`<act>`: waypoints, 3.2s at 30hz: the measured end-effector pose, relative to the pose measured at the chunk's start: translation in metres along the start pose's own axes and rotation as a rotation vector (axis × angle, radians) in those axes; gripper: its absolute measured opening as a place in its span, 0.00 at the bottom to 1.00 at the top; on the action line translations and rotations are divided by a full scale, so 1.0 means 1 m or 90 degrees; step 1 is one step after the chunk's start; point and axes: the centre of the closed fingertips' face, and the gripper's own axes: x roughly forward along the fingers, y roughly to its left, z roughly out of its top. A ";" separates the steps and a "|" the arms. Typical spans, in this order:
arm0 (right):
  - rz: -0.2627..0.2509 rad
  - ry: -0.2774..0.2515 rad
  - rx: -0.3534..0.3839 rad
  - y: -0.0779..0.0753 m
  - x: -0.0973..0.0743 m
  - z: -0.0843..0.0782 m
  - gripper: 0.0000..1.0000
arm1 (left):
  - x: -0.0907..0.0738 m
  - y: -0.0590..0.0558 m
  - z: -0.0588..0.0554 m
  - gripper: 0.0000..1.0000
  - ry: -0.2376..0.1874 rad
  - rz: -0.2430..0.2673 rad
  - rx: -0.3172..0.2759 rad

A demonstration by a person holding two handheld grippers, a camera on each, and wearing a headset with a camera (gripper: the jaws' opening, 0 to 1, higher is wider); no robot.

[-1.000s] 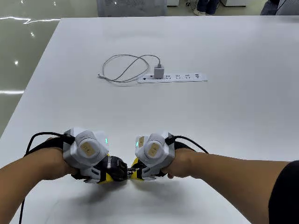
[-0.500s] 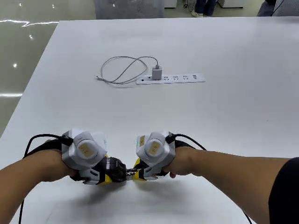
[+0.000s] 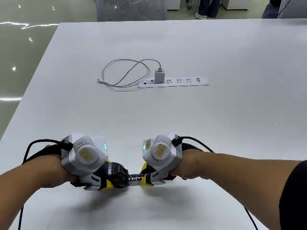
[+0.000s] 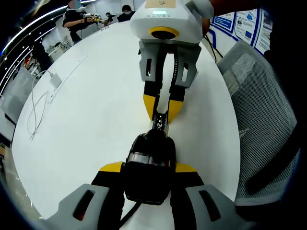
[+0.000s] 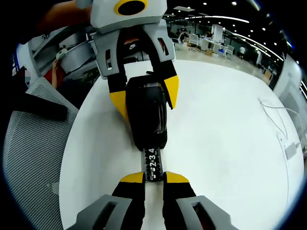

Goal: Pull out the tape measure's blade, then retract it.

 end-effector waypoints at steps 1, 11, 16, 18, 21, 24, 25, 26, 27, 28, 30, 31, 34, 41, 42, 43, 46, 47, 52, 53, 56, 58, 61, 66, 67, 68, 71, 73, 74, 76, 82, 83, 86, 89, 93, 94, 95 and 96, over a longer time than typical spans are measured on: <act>0.000 0.001 -0.001 0.000 -0.001 -0.001 0.09 | 0.000 0.000 0.000 0.32 0.000 0.000 0.000; -0.004 0.005 -0.004 0.000 -0.004 -0.006 0.09 | 0.000 0.000 0.000 0.32 -0.003 0.002 -0.002; -0.006 0.006 -0.004 0.000 -0.006 -0.008 0.09 | 0.000 0.000 0.000 0.32 -0.004 0.002 -0.004; -0.006 0.006 -0.002 0.000 -0.006 -0.009 0.09 | 0.000 -0.001 0.000 0.32 -0.003 0.001 -0.003; -0.006 0.006 -0.001 0.000 -0.007 -0.010 0.09 | 0.000 -0.001 0.000 0.32 -0.005 0.002 -0.003; -0.006 0.008 -0.002 0.000 -0.008 -0.011 0.09 | 0.000 -0.001 0.000 0.32 -0.006 0.002 -0.004; -0.006 0.009 -0.001 0.000 -0.009 -0.012 0.09 | 0.000 -0.001 0.000 0.33 -0.006 0.002 -0.004; -0.006 0.009 -0.001 -0.001 -0.009 -0.012 0.09 | 0.000 -0.001 0.000 0.33 -0.006 0.002 -0.004; -0.006 0.009 -0.002 -0.001 -0.009 -0.012 0.09 | 0.000 -0.001 0.000 0.33 -0.006 0.002 -0.005; -0.007 0.009 -0.004 -0.001 -0.009 -0.012 0.09 | 0.000 -0.001 0.000 0.33 -0.006 0.002 -0.005; -0.008 0.009 -0.001 -0.001 -0.010 -0.013 0.09 | 0.001 -0.001 0.000 0.33 -0.007 0.003 -0.006; -0.008 0.009 0.000 -0.001 -0.010 -0.013 0.09 | 0.000 -0.001 0.000 0.33 -0.008 0.003 -0.006; -0.007 0.010 0.002 -0.001 -0.011 -0.014 0.09 | 0.000 -0.001 0.000 0.33 -0.007 0.002 -0.006; -0.007 0.013 0.001 -0.002 -0.013 -0.018 0.09 | 0.001 0.000 0.000 0.33 -0.009 0.002 -0.009; -0.007 0.015 -0.001 -0.003 -0.014 -0.019 0.09 | 0.001 0.000 0.000 0.33 -0.009 0.002 -0.010; -0.007 0.015 -0.001 -0.003 -0.014 -0.019 0.09 | 0.001 0.000 0.000 0.33 -0.009 0.002 -0.010; -0.008 0.016 0.001 -0.003 -0.015 -0.021 0.09 | 0.000 0.000 0.000 0.33 -0.010 0.001 -0.011; -0.008 0.016 0.002 -0.003 -0.016 -0.022 0.09 | 0.001 0.000 0.000 0.33 -0.010 0.001 -0.011; -0.010 0.017 0.004 -0.004 -0.018 -0.025 0.09 | 0.001 0.000 0.000 0.33 -0.010 0.002 -0.012; -0.010 0.017 0.005 -0.004 -0.018 -0.025 0.09 | 0.001 0.000 0.000 0.33 -0.010 0.002 -0.013; -0.010 0.019 0.006 -0.004 -0.020 -0.027 0.09 | 0.000 -0.001 0.000 0.33 -0.010 0.002 -0.014; -0.010 0.021 0.004 -0.004 -0.020 -0.028 0.09 | 0.000 -0.001 0.000 0.33 -0.010 0.002 -0.014; -0.010 0.021 0.004 -0.003 -0.022 -0.031 0.09 | 0.001 -0.001 0.000 0.33 -0.010 0.002 -0.014; -0.011 0.021 0.008 -0.004 -0.025 -0.034 0.09 | 0.001 0.000 0.000 0.33 -0.010 0.002 -0.014; -0.012 0.022 0.008 -0.004 -0.025 -0.035 0.09 | 0.001 0.000 0.000 0.33 -0.010 0.002 -0.014; -0.012 0.022 0.007 -0.004 -0.025 -0.035 0.09 | 0.001 0.000 0.000 0.33 -0.010 0.002 -0.014; -0.012 0.024 0.008 -0.004 -0.027 -0.037 0.09 | 0.001 0.000 0.000 0.33 -0.010 0.002 -0.015; -0.012 0.024 0.008 -0.004 -0.028 -0.038 0.09 | 0.001 0.000 -0.001 0.33 -0.010 0.002 -0.015; -0.012 0.025 0.008 -0.004 -0.029 -0.039 0.09 | 0.001 0.000 -0.001 0.33 -0.010 0.002 -0.016; -0.012 0.026 0.009 -0.005 -0.030 -0.041 0.09 | 0.001 0.000 -0.001 0.33 -0.010 0.002 -0.016; -0.010 0.032 0.008 -0.005 -0.034 -0.046 0.09 | 0.001 0.000 -0.001 0.33 -0.010 0.003 -0.017; -0.010 0.032 0.008 -0.005 -0.034 -0.046 0.09 | 0.001 0.000 -0.001 0.33 -0.010 0.003 -0.017; -0.009 0.035 0.009 -0.006 -0.036 -0.049 0.09 | 0.001 0.000 -0.001 0.33 -0.010 0.004 -0.018; -0.009 0.037 0.010 -0.006 -0.038 -0.052 0.09 | 0.002 0.000 -0.001 0.33 -0.010 0.003 -0.018; -0.009 0.039 0.012 -0.006 -0.040 -0.055 0.09 | 0.002 0.000 -0.001 0.33 -0.009 0.003 -0.017; -0.008 0.040 0.012 -0.006 -0.041 -0.055 0.09 | 0.002 -0.001 -0.001 0.33 -0.009 0.003 -0.017; -0.008 0.040 0.013 -0.006 -0.041 -0.056 0.09 | 0.002 -0.001 -0.001 0.33 -0.009 0.003 -0.017; -0.008 0.041 0.013 -0.006 -0.042 -0.057 0.09 | 0.002 -0.001 -0.001 0.33 -0.008 0.003 -0.017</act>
